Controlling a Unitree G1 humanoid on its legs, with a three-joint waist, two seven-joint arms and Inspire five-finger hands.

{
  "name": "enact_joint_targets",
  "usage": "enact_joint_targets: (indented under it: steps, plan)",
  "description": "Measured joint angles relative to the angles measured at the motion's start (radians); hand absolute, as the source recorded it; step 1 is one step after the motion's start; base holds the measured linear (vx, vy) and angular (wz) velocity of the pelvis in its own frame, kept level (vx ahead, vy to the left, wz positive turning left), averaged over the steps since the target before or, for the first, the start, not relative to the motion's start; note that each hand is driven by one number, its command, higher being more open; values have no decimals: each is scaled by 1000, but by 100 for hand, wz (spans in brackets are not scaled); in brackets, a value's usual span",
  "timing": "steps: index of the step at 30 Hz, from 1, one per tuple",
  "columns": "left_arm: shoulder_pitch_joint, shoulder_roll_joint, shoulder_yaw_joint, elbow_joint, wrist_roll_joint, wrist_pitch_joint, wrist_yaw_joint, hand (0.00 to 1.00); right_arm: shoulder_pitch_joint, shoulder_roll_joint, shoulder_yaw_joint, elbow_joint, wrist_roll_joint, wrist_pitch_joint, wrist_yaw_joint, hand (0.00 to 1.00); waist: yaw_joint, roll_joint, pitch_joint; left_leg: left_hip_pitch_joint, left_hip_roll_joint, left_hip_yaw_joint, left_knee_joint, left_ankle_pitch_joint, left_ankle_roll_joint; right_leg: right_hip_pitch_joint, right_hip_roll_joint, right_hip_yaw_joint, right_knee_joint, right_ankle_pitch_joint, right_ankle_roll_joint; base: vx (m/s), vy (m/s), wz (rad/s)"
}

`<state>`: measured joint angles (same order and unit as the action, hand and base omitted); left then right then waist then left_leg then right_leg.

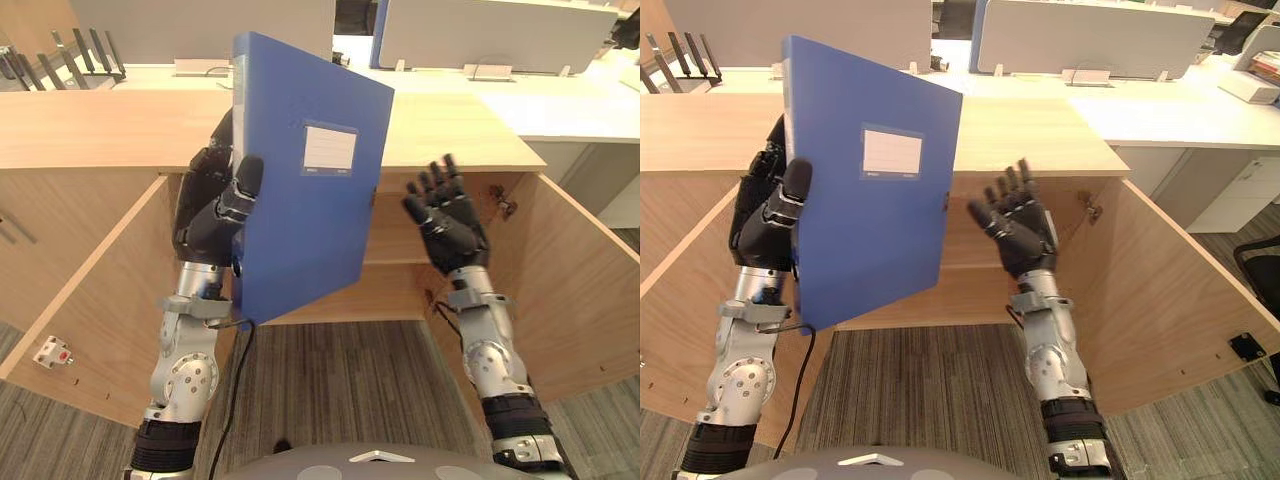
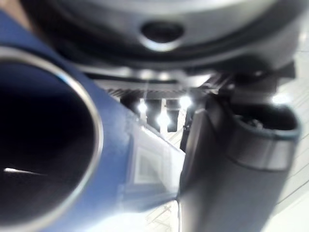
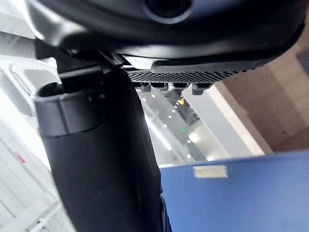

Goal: Walk over to the cabinet, pick up the folder, carry it to the office cabinet, place the folder inside the office cabinet, then close the office cabinet door

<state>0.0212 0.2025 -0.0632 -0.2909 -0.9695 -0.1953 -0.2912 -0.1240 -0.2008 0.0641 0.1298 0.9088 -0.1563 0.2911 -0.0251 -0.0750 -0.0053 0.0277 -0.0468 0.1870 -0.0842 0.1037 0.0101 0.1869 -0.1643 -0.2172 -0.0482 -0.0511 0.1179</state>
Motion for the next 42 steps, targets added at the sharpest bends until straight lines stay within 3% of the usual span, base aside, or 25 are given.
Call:
enact_joint_targets:
  steps: [4, 15, 16, 29, 37, 42]
  plan:
    - [-48, -8, -54, 0, 1, 0, -9, 0, -55, -1, 91, 27, 0, 17, 25, 100, 2, 1, 1, 0, 1, 0, 0, 0, 1, -11, -1, -1, 21, -3, -4, -34, -2, -1]
    - [-65, -9, -47, 0, -3, -56, -22, 0, -152, -75, 162, 40, 11, 16, 36, 100, 19, 11, -1, -4, -1, -6, -1, 9, 9, -27, -8, -9, 48, -17, -17, -24, 12, 1]
    - [-65, -9, -49, 0, -7, -59, -25, 0, -172, -76, 170, 59, 14, 16, 36, 0, 18, 12, -1, -6, -2, -8, -1, 14, 11, -27, -8, -11, 47, -16, -17, 0, 2, 6]
    - [-71, 27, -79, -15, -150, -92, -49, 0, -282, -158, 249, 96, 171, 9, 88, 0, 54, 16, -3, -24, -12, -39, 0, 29, 17, -29, -7, -32, 39, -11, -13, 0, 1, 6]
    - [10, 92, -172, -130, -243, -137, -74, 0, -253, -153, 333, -13, 251, -49, 60, 0, 59, 16, -5, -30, -10, -34, 0, 29, 16, -38, -11, -24, 42, -12, -15, -1, 1, -2]
    - [99, 97, -197, -152, -250, -157, -76, 0, -194, -153, 375, -25, 322, -55, 60, 0, 73, 35, -27, -31, -8, -29, -1, 29, 16, -43, -11, -20, 48, -5, -5, -1, 1, -2]
